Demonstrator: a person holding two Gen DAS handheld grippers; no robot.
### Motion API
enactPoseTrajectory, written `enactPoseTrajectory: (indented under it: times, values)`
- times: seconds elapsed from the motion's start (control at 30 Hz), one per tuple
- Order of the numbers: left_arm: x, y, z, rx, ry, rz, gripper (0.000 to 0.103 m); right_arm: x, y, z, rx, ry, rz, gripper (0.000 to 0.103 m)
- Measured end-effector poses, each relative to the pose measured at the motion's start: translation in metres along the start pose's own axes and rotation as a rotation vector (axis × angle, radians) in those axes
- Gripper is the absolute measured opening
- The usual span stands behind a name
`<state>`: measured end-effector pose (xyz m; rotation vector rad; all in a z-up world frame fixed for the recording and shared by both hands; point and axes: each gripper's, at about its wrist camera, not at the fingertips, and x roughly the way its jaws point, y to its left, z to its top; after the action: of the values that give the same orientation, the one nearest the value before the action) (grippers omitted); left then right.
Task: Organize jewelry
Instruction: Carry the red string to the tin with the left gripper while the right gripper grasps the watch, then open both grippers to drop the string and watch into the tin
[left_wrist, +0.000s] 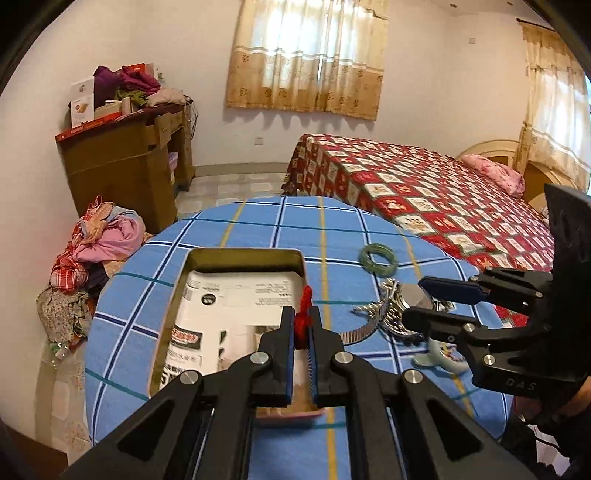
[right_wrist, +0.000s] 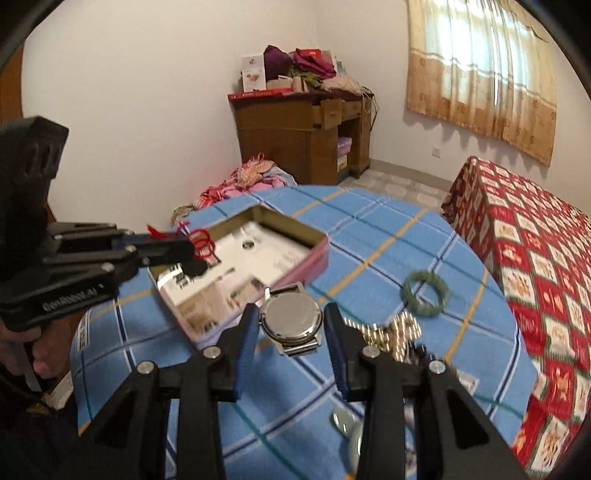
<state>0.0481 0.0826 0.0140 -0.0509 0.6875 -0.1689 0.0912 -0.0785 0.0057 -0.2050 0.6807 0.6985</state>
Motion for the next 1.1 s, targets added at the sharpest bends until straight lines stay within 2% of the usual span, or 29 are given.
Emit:
enactPoseTrajectory:
  times: [0.27,0.43,0.7,1.0,1.1]
  values:
    - [0.018,0.027,0.019,-0.032,-0.019,0.071,0.005,0.026,0.011,0.037,-0.013,-0.053,0.024,0.038]
    - [0.033,0.04,0.025,-0.05,-0.014,0.095,0.005,0.056,0.015,0.05,-0.013,-0.049,0.023,0.038]
    - [0.076,0.055,0.018,-0.063,0.063,0.135,0.005,0.118,0.003,0.031,0.042,0.08,0.008,0.038]
    - [0.101,0.055,0.012,-0.048,0.12,0.129,0.006,0.114,0.01,0.022,-0.005,0.115,-0.054,0.039]
    - [0.103,0.054,0.012,-0.049,0.132,0.123,0.011,0.11,0.011,0.02,0.002,0.118,-0.055,0.039]
